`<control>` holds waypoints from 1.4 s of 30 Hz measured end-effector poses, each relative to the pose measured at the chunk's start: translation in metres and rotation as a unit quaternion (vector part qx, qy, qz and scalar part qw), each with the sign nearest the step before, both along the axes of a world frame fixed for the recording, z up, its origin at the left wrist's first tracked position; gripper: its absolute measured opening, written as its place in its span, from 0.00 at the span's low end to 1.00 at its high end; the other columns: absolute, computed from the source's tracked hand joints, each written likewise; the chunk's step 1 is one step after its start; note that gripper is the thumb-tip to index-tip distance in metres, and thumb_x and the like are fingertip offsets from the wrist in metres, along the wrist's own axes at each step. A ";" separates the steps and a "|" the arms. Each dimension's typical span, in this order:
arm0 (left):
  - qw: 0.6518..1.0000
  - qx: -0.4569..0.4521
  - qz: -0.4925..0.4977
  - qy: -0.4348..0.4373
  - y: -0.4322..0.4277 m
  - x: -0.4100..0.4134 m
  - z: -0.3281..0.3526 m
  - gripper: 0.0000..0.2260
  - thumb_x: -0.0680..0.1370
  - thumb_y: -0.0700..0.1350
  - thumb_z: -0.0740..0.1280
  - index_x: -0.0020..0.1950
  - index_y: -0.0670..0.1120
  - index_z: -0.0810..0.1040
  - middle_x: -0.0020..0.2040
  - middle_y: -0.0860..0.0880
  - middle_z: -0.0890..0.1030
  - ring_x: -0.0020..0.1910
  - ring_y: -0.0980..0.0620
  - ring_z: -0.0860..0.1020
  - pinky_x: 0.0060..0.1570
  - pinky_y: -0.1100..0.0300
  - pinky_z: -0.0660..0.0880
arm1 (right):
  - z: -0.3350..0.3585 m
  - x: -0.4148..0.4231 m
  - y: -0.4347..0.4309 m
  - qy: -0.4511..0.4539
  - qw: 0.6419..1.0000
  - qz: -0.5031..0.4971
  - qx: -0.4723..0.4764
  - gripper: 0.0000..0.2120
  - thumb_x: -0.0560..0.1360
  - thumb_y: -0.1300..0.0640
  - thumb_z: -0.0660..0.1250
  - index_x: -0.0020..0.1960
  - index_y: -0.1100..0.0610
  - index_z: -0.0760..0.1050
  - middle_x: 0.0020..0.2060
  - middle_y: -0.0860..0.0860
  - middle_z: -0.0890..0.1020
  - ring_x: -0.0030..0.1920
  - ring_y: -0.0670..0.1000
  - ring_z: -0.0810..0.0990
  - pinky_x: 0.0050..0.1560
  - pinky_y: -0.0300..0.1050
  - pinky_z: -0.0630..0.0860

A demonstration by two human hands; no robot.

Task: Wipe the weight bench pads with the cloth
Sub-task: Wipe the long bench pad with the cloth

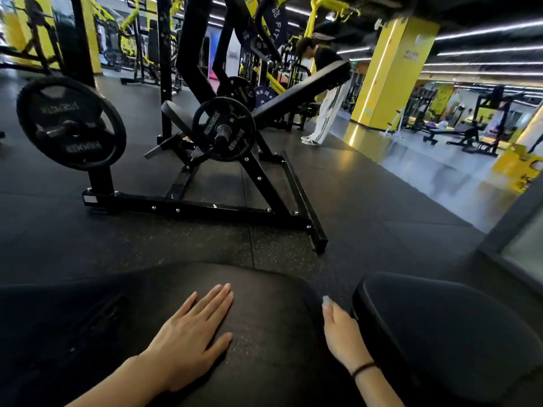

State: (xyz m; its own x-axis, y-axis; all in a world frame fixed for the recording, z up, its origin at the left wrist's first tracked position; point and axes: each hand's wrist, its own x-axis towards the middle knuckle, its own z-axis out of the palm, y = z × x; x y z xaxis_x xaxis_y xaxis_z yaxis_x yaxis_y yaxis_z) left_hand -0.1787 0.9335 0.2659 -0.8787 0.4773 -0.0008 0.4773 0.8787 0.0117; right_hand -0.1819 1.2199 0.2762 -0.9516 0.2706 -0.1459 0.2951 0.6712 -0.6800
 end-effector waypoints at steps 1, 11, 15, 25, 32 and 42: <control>1.000 -0.006 -0.004 0.016 0.014 -0.002 0.007 0.28 0.79 0.62 0.45 0.70 0.49 0.71 0.69 0.54 0.72 0.70 0.58 0.66 0.69 0.57 0.48 | 0.005 -0.014 -0.003 -0.013 1.000 0.009 0.005 0.22 0.83 0.52 0.45 0.74 0.56 0.60 0.72 0.51 0.67 0.72 0.52 0.64 0.68 0.40 0.58; 0.992 0.072 -0.103 -0.006 0.110 -0.017 0.009 0.32 0.77 0.65 0.38 0.77 0.52 0.39 0.76 0.57 0.37 0.74 0.61 0.35 0.71 0.58 0.33 | 0.001 -0.021 0.015 0.009 0.986 0.086 -0.141 0.19 0.83 0.50 0.49 0.72 0.45 0.63 0.68 0.41 0.68 0.64 0.41 0.69 0.59 0.31 0.67; 0.991 0.078 -0.108 -0.013 0.111 -0.017 0.010 0.34 0.72 0.64 0.34 0.77 0.52 0.38 0.75 0.57 0.36 0.73 0.60 0.34 0.71 0.58 0.32 | -0.025 0.087 0.026 0.076 0.969 0.108 -0.208 0.22 0.82 0.57 0.54 0.68 0.34 0.59 0.66 0.30 0.65 0.57 0.32 0.73 0.52 0.25 0.68; 0.991 0.083 -0.103 -0.022 0.112 -0.018 0.007 0.30 0.77 0.61 0.41 0.77 0.52 0.38 0.75 0.58 0.35 0.73 0.61 0.33 0.72 0.57 0.33 | -0.010 -0.042 0.011 0.034 0.991 0.061 -0.112 0.21 0.82 0.49 0.50 0.74 0.53 0.62 0.69 0.45 0.69 0.70 0.46 0.65 0.67 0.36 0.56; 0.991 0.073 -0.102 -0.035 0.112 -0.018 0.009 0.29 0.80 0.61 0.42 0.76 0.52 0.37 0.76 0.57 0.36 0.73 0.60 0.33 0.73 0.55 0.34 | -0.007 -0.053 0.009 0.057 0.984 0.105 -0.130 0.18 0.82 0.52 0.51 0.70 0.49 0.68 0.68 0.44 0.72 0.68 0.43 0.68 0.66 0.35 0.60; 0.990 0.078 -0.113 -0.028 0.111 -0.020 0.007 0.30 0.77 0.62 0.38 0.76 0.52 0.37 0.76 0.56 0.35 0.74 0.59 0.34 0.72 0.56 0.33 | -0.034 0.080 0.018 0.119 0.989 0.009 -0.088 0.15 0.79 0.49 0.58 0.62 0.33 0.67 0.58 0.31 0.73 0.57 0.33 0.73 0.56 0.23 0.62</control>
